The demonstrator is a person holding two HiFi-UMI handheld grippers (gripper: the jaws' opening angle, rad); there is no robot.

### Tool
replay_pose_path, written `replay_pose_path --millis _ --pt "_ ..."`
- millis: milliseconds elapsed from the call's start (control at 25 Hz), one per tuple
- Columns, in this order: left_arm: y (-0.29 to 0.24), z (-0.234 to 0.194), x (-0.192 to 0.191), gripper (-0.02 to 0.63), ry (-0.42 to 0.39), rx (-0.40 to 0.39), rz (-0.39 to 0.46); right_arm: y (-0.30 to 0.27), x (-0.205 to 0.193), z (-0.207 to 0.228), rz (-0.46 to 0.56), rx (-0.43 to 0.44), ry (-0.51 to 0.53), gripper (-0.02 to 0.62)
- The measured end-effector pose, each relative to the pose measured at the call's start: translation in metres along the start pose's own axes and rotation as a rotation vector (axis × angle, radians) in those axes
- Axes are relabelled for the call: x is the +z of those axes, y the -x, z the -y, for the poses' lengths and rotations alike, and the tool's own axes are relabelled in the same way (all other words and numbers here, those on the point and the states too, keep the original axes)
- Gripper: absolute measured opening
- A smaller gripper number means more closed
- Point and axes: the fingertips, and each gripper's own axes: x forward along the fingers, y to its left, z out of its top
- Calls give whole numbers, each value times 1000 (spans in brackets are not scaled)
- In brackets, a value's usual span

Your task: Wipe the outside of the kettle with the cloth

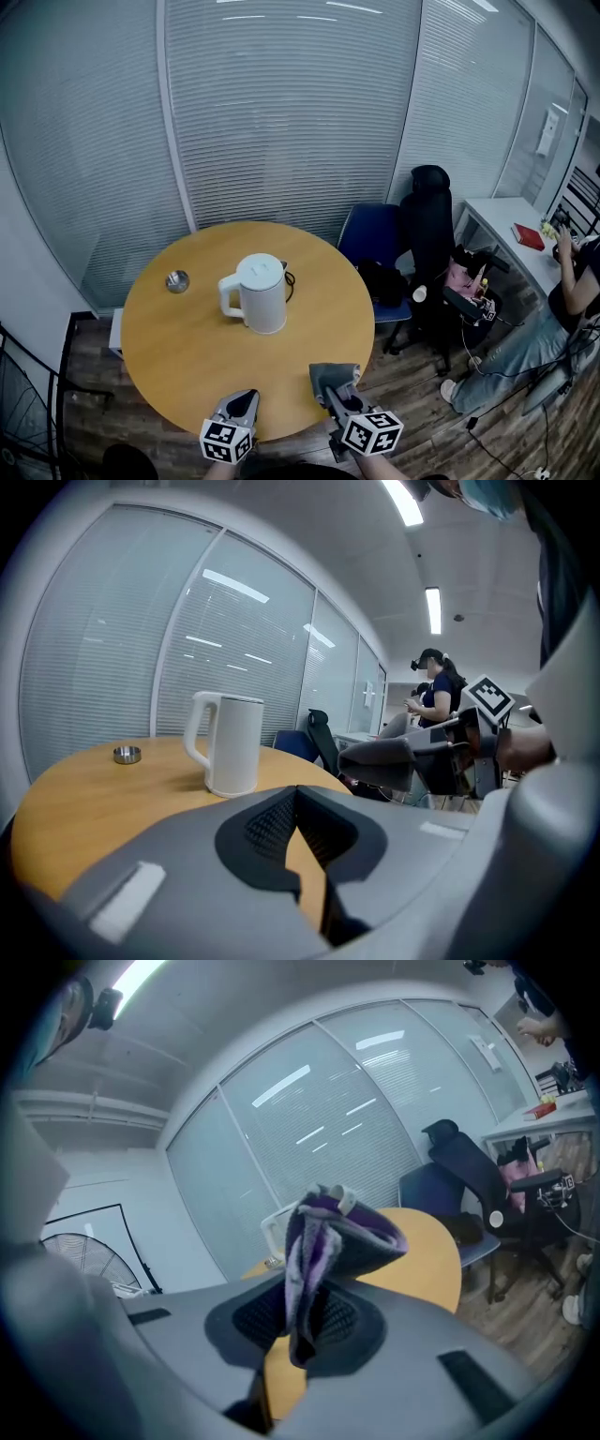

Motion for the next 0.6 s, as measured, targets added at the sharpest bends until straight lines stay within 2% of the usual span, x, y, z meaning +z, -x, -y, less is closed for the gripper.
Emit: replay_pose_path --millis 600 --pt "18 10 -8 11 12 45 7 6 -8 -4 -24 32 18 41"
